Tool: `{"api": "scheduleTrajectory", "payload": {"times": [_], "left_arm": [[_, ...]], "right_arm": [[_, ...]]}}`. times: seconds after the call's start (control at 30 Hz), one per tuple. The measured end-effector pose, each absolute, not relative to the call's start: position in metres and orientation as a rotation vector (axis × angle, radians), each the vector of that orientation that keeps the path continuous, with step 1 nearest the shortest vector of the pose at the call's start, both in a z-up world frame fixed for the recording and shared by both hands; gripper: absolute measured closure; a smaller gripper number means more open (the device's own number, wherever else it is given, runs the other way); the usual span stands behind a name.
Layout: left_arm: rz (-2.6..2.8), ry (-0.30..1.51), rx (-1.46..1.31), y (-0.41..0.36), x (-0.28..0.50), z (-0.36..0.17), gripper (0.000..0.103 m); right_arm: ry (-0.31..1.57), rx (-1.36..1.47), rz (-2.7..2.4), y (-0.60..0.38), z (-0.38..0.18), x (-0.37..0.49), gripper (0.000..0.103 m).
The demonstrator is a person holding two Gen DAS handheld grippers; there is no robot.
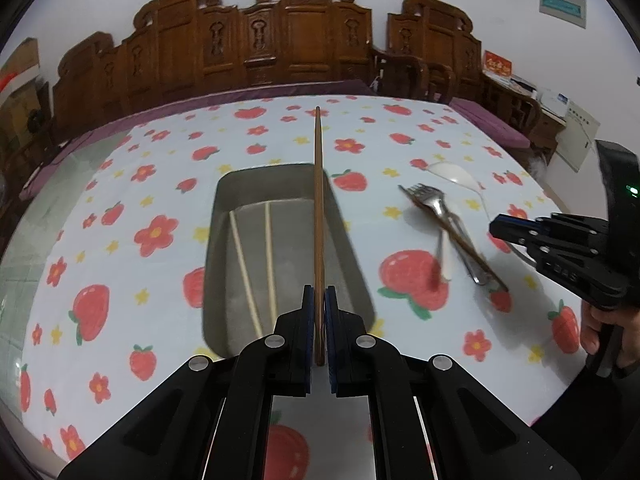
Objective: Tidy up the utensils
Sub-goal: 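Place the chopstick in the tray with the left tool while the right tool carries the ladle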
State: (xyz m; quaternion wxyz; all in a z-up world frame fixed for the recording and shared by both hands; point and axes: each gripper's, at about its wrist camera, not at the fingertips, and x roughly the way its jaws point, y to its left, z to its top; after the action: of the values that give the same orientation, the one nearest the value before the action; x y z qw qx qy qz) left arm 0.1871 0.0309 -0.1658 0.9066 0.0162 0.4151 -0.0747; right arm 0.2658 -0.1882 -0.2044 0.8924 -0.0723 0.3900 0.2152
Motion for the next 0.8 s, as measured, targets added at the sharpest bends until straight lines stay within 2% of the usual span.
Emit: {"api": "scheduleTrajectory", "payload": {"times": [0.4, 0.8], "left_arm": [[-0.108, 0.948, 0.005, 0.05, 0.204, -0.191, 0.099], [-0.083, 0.908, -0.045, 0.063, 0.203, -0.179, 0.097]], "right_arm": [[0.802, -0.186, 0.502, -0.163, -0.202, 0.253, 0.093], [0.796, -0.191, 0.531, -0.144, -0.194, 0.241, 0.093]]}}
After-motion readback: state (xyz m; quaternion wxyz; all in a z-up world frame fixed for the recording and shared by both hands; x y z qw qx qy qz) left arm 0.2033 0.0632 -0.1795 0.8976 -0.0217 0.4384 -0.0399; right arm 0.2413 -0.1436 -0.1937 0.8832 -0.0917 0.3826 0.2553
